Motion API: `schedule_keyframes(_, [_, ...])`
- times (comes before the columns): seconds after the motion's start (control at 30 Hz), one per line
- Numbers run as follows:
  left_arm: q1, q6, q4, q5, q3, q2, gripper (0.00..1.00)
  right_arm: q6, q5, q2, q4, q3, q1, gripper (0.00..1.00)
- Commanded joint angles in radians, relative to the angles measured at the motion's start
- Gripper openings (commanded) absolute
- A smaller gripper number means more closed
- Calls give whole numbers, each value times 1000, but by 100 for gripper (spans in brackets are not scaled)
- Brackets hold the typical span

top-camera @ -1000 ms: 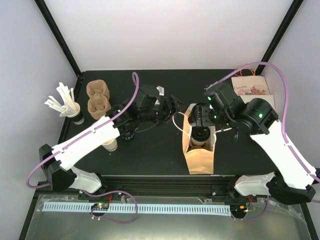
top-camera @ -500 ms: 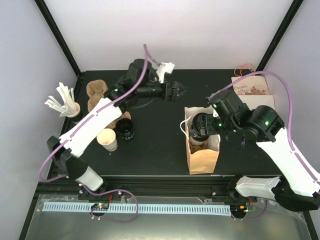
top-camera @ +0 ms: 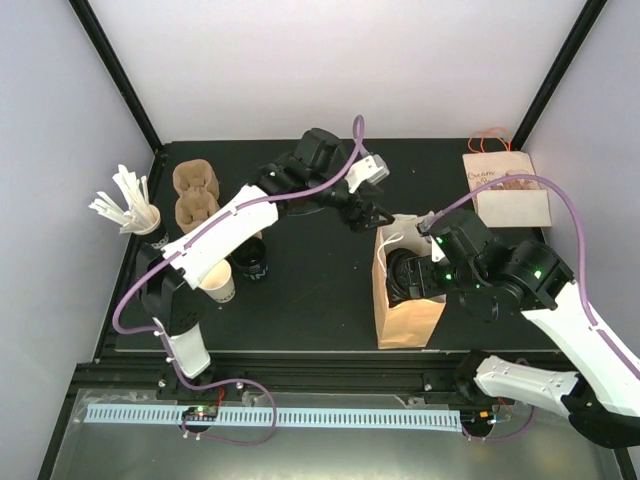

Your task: Pack the takeout coffee

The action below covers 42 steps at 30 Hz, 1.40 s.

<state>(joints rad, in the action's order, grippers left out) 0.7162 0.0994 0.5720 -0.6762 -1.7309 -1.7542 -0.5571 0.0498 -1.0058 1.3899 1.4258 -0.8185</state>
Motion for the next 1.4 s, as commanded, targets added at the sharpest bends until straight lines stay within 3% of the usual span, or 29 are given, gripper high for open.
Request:
schedule_keyframes(0.0, [35,197,112,-5,-133,-71,91,27,-21,-7,-11,-6,-2,60])
schedule_keyframes(0.13, [58,245,146,-26,-187,-124,91,35,-17,-22,-7,9,-4,60])
schedule_keyframes(0.37, [79,299,202,-13,-220,-194,83,46,2,-33,14,25,-3,60])
schedule_keyframes(0.4, [81,314,214,-7,-222,-198,74,44,3,-33,14,26,-3,60])
schedule_keyframes(0.47, [82,331,241,8,-234,-203,45,40,1,-33,12,32,-3,60])
schedule_keyframes(0.6, [81,342,245,34,-250,-178,4,40,7,-35,5,36,-3,60])
schedule_keyframes(0.83, [82,277,192,115,-207,-53,1,99,63,-81,-14,87,-3,60])
schedule_keyframes(1.2, [83,150,-110,276,191,254,2,162,54,-100,-82,53,-4,60])
schedule_keyframes(1.37, [83,62,-274,310,366,364,2,211,83,-40,-195,-45,-10,60])
